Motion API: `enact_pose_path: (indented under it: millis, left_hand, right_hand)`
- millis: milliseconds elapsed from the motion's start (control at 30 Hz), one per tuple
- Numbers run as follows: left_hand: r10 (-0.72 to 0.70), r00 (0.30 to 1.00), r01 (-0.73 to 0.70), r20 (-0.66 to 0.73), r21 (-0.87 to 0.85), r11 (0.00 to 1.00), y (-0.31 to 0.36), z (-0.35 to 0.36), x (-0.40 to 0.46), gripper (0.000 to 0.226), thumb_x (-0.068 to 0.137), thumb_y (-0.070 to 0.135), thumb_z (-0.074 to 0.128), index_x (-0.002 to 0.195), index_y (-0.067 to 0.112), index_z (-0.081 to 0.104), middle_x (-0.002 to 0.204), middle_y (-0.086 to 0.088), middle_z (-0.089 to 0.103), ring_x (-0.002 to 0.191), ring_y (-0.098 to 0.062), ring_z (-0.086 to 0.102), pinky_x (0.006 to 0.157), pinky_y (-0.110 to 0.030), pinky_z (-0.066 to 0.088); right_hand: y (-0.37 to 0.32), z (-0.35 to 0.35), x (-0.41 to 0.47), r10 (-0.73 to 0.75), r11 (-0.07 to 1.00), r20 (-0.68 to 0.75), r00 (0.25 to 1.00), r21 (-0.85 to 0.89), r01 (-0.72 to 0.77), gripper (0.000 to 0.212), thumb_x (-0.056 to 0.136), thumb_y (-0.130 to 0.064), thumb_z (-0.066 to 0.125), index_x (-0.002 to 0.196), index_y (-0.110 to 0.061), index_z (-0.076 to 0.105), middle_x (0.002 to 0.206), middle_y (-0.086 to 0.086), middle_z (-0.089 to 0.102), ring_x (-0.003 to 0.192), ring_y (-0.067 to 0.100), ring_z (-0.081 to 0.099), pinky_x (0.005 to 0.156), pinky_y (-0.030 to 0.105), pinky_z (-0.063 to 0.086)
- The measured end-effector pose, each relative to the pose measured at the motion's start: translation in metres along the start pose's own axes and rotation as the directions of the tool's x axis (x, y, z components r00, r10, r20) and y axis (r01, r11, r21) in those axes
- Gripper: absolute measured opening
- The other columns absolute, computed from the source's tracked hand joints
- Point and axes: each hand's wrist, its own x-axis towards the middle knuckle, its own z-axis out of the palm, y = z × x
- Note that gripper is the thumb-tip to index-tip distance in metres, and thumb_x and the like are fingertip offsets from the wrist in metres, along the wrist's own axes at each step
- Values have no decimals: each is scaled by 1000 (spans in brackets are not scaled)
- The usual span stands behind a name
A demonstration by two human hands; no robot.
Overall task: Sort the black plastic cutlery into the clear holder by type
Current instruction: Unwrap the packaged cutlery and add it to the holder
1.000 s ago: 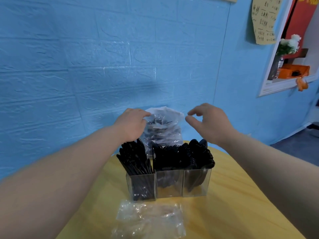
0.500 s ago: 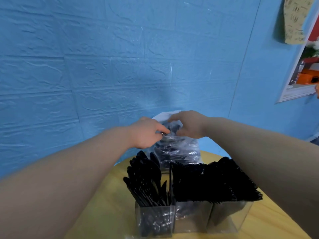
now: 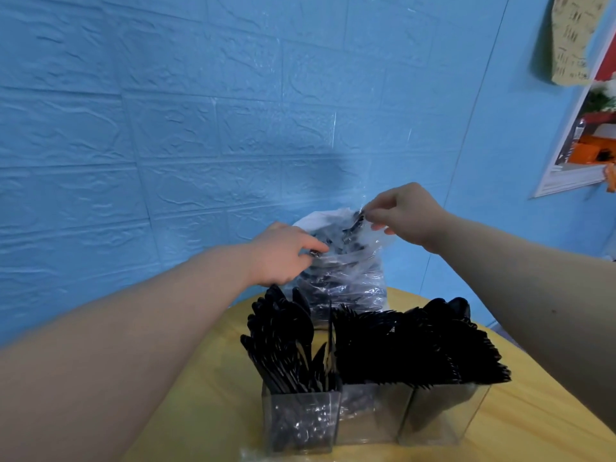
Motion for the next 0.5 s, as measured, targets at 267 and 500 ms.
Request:
enact_pose_path:
  millis: [267, 500]
  left_hand:
    - [-17, 987, -3, -158, -121, 993, 2, -7, -3, 45, 98, 27, 48, 142, 29, 41, 150, 2, 37, 137, -19, 32, 108, -26, 24]
    - [-77, 886, -58, -456, -275, 960, 24, -29, -10, 47, 93, 30, 58, 138, 30, 45, 137, 8, 47, 114, -6, 51, 87, -17, 31]
  right_hand:
    - [-8, -10, -8, 74, 935, -192, 979, 354, -1, 18, 87, -3, 61, 72, -11, 67, 78, 5, 68, 71, 15, 71, 75, 31, 59]
    - [-37, -29, -41, 26, 866, -229, 973, 492, 93, 14, 85, 2, 58, 77, -2, 68, 79, 17, 68, 77, 19, 71, 78, 30, 58]
